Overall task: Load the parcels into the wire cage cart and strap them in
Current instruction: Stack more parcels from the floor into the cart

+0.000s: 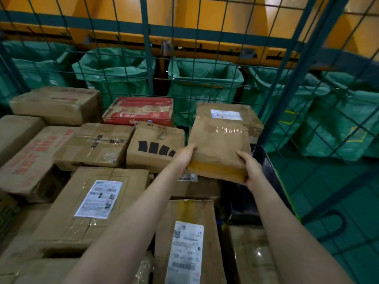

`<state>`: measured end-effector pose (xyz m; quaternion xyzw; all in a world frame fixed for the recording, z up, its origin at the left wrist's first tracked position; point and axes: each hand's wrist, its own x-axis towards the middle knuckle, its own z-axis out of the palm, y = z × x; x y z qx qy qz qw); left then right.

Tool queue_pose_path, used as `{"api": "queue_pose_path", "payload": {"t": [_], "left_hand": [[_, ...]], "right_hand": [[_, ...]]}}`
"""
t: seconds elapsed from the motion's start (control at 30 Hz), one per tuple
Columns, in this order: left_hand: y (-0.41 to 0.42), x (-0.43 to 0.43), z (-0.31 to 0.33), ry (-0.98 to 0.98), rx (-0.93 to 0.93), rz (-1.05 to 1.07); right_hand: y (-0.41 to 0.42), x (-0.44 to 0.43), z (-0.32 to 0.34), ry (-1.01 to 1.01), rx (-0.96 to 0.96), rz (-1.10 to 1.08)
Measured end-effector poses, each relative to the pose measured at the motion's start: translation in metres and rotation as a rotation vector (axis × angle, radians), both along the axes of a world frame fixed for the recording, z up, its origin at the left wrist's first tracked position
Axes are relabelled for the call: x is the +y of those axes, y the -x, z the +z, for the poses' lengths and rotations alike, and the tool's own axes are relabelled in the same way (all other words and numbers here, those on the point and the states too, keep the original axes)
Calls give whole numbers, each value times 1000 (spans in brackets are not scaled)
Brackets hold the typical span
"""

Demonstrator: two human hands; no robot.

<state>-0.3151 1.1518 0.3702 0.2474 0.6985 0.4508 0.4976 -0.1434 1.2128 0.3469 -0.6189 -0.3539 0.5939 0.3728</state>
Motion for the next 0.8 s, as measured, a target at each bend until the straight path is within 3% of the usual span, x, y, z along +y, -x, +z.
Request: {"api": "queue_pose_path", "payload": {"t": [0.33, 0.43, 0.53, 0.8], "left_hand": [[-10, 10, -47, 50, 183, 45], [-13, 9, -48, -27, 276, -29], [-16, 5, -43, -49, 282, -34], [-10, 6, -47, -9, 184, 190]], "right_hand": [[3, -3, -23, -59, -141, 17], [8, 4, -22, -95, -172, -14], [11, 9, -26, -117, -200, -17], [21, 15, -35, -82, -288, 53]]}}
